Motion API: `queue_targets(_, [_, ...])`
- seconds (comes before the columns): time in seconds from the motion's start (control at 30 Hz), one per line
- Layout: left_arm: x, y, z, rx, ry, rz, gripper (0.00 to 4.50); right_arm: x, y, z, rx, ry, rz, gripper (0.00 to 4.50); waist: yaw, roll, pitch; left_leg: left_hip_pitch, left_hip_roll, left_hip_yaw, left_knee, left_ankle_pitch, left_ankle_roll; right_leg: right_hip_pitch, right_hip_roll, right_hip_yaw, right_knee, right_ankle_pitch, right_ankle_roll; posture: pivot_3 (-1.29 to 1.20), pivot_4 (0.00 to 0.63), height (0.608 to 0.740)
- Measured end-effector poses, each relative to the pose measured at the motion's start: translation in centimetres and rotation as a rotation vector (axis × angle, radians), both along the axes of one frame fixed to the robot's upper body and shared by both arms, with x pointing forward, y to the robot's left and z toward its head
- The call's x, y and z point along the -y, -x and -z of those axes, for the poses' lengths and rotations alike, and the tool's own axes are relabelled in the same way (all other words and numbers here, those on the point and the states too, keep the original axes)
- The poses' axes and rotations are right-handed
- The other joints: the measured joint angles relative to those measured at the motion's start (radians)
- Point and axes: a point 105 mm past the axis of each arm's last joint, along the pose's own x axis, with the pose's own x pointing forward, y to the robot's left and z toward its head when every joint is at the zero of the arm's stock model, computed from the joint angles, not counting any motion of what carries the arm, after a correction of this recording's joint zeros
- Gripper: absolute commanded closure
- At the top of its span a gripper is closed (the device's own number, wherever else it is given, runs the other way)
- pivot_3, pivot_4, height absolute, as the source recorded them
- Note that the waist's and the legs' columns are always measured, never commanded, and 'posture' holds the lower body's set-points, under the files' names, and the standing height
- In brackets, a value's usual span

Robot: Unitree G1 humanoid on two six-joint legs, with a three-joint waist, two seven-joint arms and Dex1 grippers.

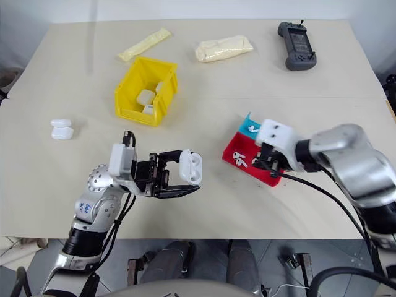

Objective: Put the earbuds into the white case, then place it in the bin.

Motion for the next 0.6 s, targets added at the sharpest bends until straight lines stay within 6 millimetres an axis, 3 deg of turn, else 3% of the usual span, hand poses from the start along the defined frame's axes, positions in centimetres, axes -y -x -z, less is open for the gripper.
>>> queue_targets(0.13, [0.6,-0.6,-0.9,0.032,0.038,0.015,1.70,-2.0,1.7,-2.5,0.124,-0.379,-0.117,4.02,-0.006,0.000,0.000,0.001,0.001,0.001,0.004,0.000,0.000,0.001,0.001,0.001,0.002,0.001,0.000,0.00,0.150,0.740])
queue_targets(0.3, [0.6,-0.6,-0.5,0.008,0.030,0.040,1.70,-3.7,3.1,-5.0,0.245,-0.735,-0.162,4.02,-0.007,0.000,0.000,0.001,0.001,0.001,0.006,0.000,-0.001,0.001,0.002,0.001,0.003,0.003,-0.001,0.00,0.150,0.740])
queue_targets(0.6, [1.1,-0.8,-0.3,-0.047,0.043,0.039,1.70,-7.7,4.6,-6.9,0.306,-1.026,-0.184,4.02,-0.006,0.000,0.000,0.001,0.000,-0.001,0.007,0.000,-0.001,0.001,0.001,0.001,0.004,0.003,-0.001,0.00,0.150,0.740])
